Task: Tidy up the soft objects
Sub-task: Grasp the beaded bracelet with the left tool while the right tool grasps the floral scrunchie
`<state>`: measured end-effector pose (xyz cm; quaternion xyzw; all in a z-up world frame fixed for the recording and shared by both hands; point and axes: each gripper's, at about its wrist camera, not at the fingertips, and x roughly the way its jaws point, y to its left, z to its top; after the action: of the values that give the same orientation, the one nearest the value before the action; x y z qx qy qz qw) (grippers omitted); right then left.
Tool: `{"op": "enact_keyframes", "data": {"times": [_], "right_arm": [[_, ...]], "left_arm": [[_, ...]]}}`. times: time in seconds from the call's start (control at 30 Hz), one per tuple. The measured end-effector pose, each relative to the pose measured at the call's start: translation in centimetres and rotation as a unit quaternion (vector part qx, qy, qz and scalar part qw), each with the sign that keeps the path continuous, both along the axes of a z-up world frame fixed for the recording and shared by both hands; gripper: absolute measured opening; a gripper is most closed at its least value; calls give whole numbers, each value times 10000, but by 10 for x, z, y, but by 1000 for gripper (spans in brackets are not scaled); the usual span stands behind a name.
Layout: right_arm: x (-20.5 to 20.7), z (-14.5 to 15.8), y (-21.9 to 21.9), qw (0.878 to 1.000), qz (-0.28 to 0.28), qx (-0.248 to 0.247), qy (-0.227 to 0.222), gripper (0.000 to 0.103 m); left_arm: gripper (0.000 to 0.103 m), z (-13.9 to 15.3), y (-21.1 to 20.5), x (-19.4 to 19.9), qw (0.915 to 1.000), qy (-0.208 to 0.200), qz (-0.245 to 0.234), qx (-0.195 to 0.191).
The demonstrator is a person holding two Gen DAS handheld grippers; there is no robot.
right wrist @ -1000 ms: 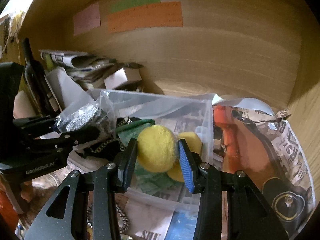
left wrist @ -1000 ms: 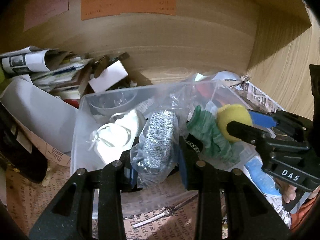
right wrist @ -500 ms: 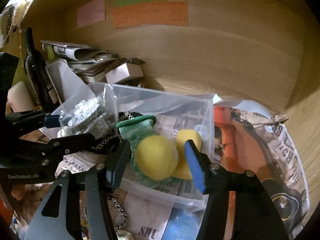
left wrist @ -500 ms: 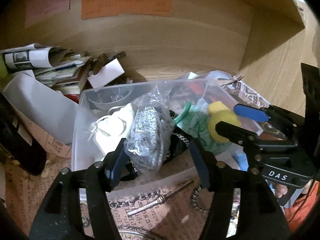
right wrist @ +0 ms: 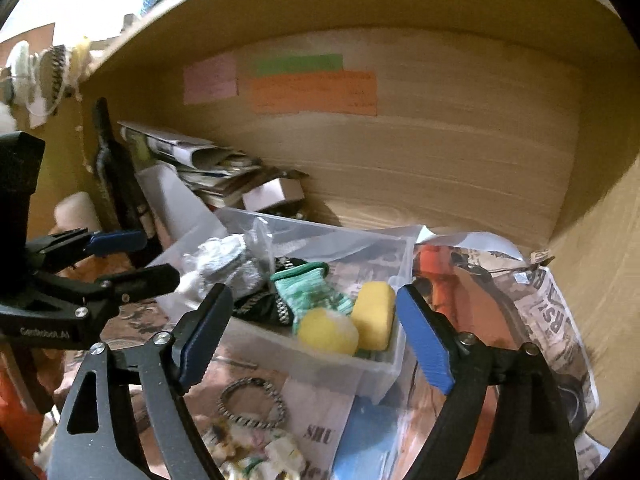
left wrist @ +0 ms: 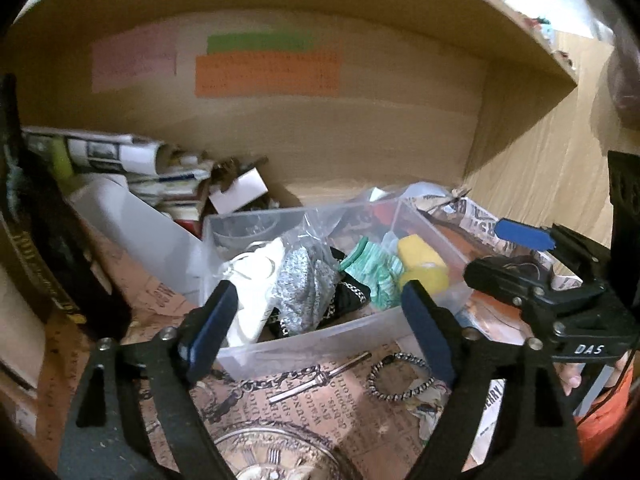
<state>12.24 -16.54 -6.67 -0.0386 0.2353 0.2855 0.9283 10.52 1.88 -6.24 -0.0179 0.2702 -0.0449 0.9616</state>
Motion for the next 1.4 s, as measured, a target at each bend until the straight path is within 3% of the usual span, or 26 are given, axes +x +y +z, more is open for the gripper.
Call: {"op": "enact_keyframes", "data": {"times": [0.23,0.47,0.63,0.77,0.83,1.1,1.2,1.27,1.4], "right_arm": [[-23,-19,0,9997,145,-110,179,89],[-31,-61,12,9941,484,-336,914,89],[-35,-87,23,9871,682,-678,1277,89],[-33,-95,21,9845,639,-685,1482,88],[-33,-97,19,9844,604,-676,1508,88],[-37,-99,10,9861,471,-847,1347,60],[-37,-99,1,9871,380,-806,1326,46],[-37,-99,-5,9878,305,-763,1325,35],[-35,-99,-16,9888,150,-634,1344,26]], "left_arm": [[95,-8,-1,-23,9999,78,-55,-70],[95,-38,0,-34,9986,533,14,-69],[95,-61,-1,-27,9958,914,61,4],[94,-70,-4,-10,9936,1125,-13,-71],[89,-74,-12,0,9927,1198,-144,-39],[60,-100,-35,37,9827,1775,-518,66],[55,-104,-41,42,9821,1790,-542,215],[46,-104,-45,43,9823,1759,-552,322],[20,-104,-47,39,9830,1687,-613,372]]}}
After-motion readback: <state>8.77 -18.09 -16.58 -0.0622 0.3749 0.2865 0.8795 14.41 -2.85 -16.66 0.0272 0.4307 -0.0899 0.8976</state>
